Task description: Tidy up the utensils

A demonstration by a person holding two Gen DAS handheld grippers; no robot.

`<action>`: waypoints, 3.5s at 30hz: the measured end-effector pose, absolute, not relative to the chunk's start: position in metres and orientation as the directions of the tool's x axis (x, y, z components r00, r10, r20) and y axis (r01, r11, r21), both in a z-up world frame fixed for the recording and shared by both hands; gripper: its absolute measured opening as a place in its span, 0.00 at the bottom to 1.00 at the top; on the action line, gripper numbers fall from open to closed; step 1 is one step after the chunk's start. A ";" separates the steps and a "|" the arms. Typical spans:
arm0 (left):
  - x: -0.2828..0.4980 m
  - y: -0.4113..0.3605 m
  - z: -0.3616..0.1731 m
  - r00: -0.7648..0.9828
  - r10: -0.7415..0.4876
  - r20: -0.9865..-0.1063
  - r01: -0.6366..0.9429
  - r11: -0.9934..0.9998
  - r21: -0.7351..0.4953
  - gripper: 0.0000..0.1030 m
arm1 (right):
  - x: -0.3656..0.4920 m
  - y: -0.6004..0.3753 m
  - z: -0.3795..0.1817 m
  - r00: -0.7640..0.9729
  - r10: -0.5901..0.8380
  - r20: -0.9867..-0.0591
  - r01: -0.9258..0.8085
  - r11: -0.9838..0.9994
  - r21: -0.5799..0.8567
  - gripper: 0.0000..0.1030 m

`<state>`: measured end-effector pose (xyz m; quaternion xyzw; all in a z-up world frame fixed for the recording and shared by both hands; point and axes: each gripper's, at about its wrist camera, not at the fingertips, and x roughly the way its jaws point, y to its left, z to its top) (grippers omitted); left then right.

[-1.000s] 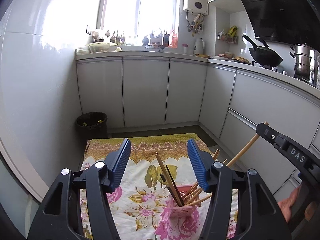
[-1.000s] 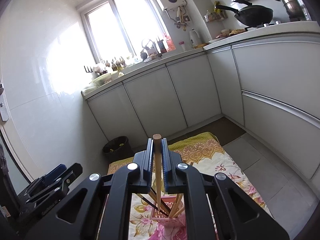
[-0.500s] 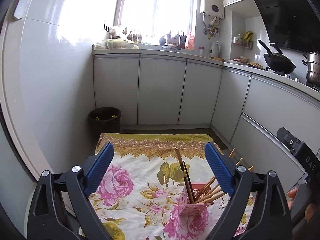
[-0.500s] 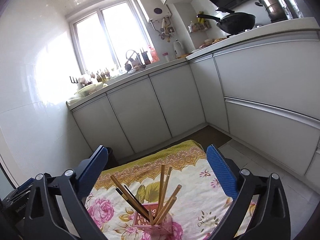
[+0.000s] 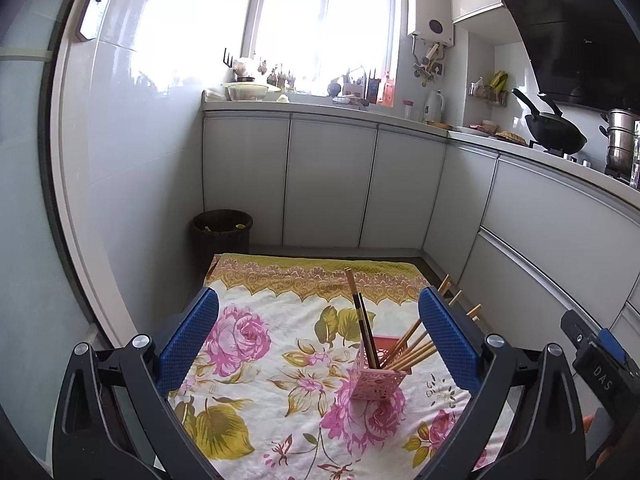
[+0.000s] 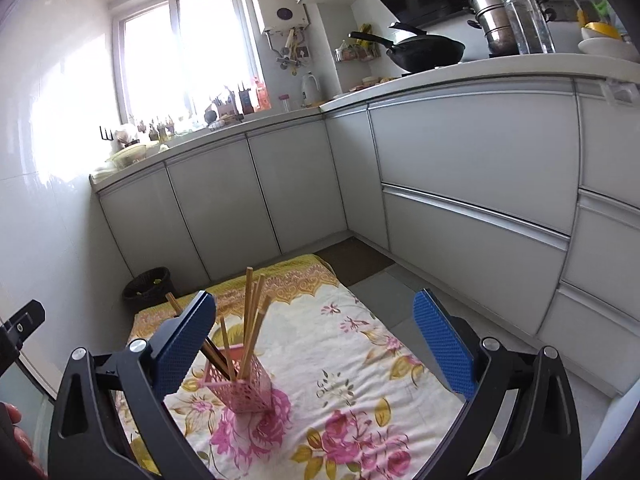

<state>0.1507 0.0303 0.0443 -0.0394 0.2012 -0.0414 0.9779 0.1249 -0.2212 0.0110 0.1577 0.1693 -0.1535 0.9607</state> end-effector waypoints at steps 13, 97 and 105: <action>0.050 0.017 0.057 0.924 0.025 -0.383 -0.044 0.998 -0.042 0.93 | 0.034 -0.207 0.004 0.833 -0.201 -0.516 0.359 0.905 0.228 0.94; 0.016 0.030 0.073 0.908 0.066 -0.415 -0.080 0.997 -0.016 0.93 | -0.020 -0.197 0.039 0.852 -0.211 -0.480 0.332 0.926 0.182 0.94; 0.013 0.026 0.070 0.918 0.040 -0.395 -0.055 0.998 -0.026 0.93 | -0.020 -0.199 0.036 0.848 -0.205 -0.489 0.335 0.922 0.195 0.94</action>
